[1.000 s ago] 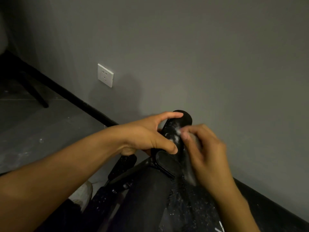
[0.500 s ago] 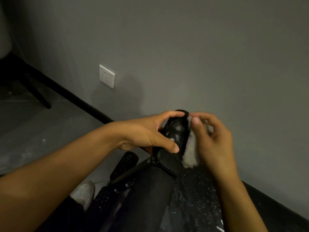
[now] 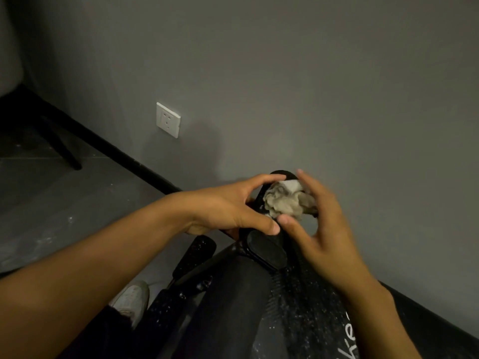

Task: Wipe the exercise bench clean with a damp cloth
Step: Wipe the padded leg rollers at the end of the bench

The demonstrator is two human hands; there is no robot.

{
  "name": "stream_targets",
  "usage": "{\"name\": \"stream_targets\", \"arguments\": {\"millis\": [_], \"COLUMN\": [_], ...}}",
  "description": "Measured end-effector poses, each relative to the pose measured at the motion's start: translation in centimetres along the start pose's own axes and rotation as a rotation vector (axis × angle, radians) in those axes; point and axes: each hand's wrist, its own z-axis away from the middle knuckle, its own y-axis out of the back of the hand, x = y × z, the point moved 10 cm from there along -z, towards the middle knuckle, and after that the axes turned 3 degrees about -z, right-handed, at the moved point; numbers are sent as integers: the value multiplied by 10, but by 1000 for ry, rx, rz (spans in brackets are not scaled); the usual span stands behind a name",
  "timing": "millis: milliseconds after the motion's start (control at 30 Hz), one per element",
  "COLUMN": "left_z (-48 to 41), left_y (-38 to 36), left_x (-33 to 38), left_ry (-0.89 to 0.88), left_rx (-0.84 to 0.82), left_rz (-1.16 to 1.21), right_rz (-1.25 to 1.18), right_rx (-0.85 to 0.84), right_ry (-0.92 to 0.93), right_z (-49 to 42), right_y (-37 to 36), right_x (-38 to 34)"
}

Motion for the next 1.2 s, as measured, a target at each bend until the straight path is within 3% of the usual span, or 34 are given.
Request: {"name": "stream_targets", "arguments": {"millis": [200, 333, 433, 600, 700, 833, 1067, 1200], "left_z": [0, 2, 3, 1, 1, 1, 1, -1], "left_y": [-1, -2, -2, 0, 0, -1, 1, 0], "left_x": [-1, 1, 4, 2, 2, 2, -2, -3], "left_ry": [27, 23, 9, 14, 15, 13, 18, 24], "left_rx": [-19, -18, -5, 13, 1, 5, 16, -19], "left_rz": [-5, -9, -2, -4, -3, 13, 10, 14], "right_rz": [222, 156, 178, -29, 112, 327, -3, 154], "right_rx": [119, 69, 9, -35, -48, 63, -69, -1], "right_ry": [128, -37, -17, 1, 47, 37, 44, 26], "right_z": [-3, -8, -16, 1, 1, -32, 11, -13], "right_y": [9, 9, 4, 1, 3, 7, -1, 6], "right_x": [-16, -4, -13, -27, -27, -13, -33, -16]}}
